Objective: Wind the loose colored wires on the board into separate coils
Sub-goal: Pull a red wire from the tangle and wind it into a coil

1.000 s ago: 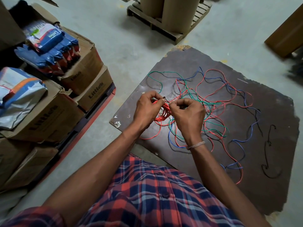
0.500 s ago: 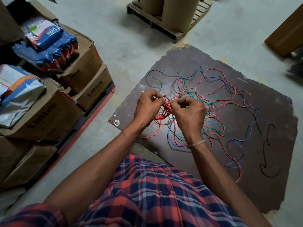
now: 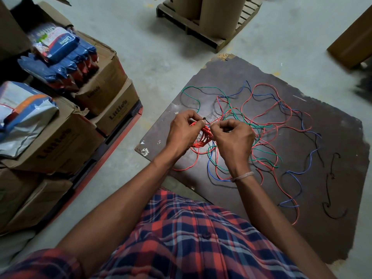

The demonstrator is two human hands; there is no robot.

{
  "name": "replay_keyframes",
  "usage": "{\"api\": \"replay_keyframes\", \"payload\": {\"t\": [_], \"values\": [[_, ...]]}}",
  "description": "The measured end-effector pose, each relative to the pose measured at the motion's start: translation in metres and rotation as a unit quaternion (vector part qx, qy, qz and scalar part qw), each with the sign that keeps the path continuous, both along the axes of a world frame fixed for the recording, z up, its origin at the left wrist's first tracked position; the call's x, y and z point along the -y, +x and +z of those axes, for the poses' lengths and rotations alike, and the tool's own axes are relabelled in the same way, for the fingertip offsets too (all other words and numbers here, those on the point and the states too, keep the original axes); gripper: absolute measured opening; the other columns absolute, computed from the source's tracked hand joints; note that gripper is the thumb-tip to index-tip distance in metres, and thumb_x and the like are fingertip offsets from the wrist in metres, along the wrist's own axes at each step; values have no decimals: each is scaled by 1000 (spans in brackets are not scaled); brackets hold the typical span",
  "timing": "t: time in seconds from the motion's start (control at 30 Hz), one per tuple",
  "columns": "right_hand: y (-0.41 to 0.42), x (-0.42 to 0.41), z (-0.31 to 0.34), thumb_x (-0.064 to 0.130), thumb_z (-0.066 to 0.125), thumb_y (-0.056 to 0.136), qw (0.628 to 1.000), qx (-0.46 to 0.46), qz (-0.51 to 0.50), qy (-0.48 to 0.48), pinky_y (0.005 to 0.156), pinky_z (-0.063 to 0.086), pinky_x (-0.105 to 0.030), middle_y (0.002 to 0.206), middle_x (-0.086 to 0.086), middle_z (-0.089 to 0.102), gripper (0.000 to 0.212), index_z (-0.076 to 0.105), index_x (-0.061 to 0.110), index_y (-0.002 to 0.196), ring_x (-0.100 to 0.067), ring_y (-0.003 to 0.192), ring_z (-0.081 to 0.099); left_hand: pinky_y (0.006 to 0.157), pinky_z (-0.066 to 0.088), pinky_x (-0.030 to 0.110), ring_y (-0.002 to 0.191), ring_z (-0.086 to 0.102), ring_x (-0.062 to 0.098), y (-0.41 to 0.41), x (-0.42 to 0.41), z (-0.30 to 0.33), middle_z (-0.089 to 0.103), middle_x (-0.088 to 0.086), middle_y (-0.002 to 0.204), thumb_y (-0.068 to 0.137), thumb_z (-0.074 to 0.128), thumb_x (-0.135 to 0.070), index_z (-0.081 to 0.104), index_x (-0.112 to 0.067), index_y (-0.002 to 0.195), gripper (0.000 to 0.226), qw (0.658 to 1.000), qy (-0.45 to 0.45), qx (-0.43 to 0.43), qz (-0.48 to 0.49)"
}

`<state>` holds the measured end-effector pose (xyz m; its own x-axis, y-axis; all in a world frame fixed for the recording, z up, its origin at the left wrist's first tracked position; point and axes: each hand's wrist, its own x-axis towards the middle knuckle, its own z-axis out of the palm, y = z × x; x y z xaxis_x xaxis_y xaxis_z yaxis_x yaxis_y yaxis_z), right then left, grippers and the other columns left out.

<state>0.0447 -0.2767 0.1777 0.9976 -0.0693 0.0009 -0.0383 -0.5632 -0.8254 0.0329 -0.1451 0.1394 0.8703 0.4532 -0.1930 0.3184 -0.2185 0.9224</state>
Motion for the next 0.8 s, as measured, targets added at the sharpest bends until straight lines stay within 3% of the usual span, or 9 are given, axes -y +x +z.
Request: {"api": "replay_keyframes", "payload": {"t": [0.3,0.4,0.53,0.8], "values": [[3,3,-7,27,78,81,999,2,7,36,66,59,-34,62,8,72,11,80,19,74,-6,60,69,78,57,32,86,70,8,-2,3,7,76,-4,86,87,71,-25,73,-20,87,6,997,55,14,-45],[2,6,-7,27,82,83,998,-4,21,63,65,56,-29,65,8,73,10,80,19,77,-3,60,68,76,56,30,84,69,6,-3,3,9,75,-5,85,88,71,-25,75,-20,88,7,996,69,12,-48],[-1,10,-10,22,84,82,994,-32,30,103,71,61,-36,69,0,74,10,78,16,86,-17,68,73,74,55,31,83,69,10,-2,-1,10,74,-3,85,89,70,-25,76,-19,91,9,996,80,14,-40],[0,13,-11,15,82,83,989,-27,46,137,71,62,-42,71,-1,76,4,80,12,83,-21,67,74,69,52,27,79,69,11,-3,1,12,74,-3,81,87,71,-24,75,-20,90,6,993,99,16,-57]]}}
